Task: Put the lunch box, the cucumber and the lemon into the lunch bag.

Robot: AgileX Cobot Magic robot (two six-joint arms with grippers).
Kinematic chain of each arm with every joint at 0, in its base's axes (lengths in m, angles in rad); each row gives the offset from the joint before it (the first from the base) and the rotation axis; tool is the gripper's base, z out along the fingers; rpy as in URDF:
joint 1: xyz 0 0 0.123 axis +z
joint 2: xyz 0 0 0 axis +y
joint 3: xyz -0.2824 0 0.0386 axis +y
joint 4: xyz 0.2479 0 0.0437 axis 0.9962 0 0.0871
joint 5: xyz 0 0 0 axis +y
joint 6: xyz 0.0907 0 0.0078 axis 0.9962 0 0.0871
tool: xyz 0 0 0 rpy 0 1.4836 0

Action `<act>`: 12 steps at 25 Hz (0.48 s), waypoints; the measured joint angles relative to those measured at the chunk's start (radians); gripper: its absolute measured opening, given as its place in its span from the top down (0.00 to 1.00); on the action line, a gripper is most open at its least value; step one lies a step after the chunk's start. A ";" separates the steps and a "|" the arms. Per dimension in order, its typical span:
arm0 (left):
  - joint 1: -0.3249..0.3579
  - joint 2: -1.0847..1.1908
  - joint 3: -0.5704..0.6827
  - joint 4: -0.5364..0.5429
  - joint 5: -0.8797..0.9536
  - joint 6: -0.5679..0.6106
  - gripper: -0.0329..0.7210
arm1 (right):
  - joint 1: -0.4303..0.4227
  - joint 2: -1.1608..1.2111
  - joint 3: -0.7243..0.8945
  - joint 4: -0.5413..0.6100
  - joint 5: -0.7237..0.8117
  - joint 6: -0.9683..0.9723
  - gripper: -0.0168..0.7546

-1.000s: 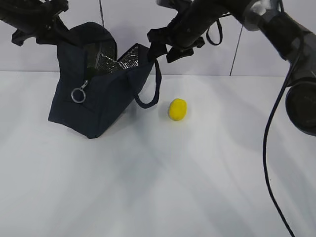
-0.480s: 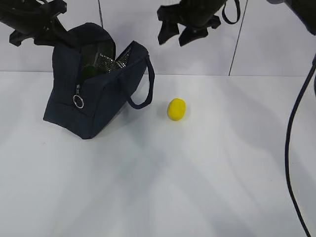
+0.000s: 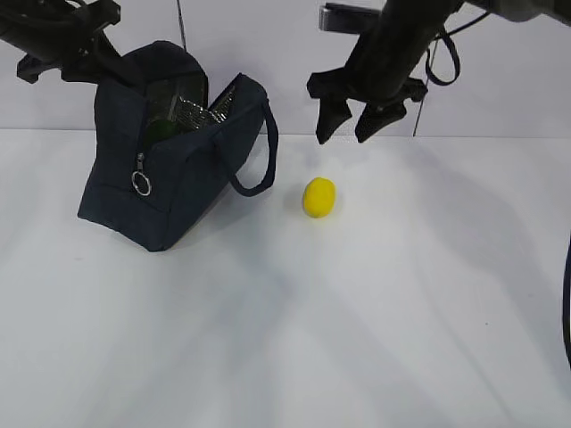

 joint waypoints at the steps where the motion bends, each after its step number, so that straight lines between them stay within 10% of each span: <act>1: 0.000 0.000 0.000 0.000 0.000 0.000 0.93 | 0.000 0.000 0.021 0.000 0.000 0.008 0.32; 12: 0.000 0.000 0.000 0.000 -0.002 0.002 0.93 | 0.002 0.100 0.049 0.012 -0.008 0.215 0.32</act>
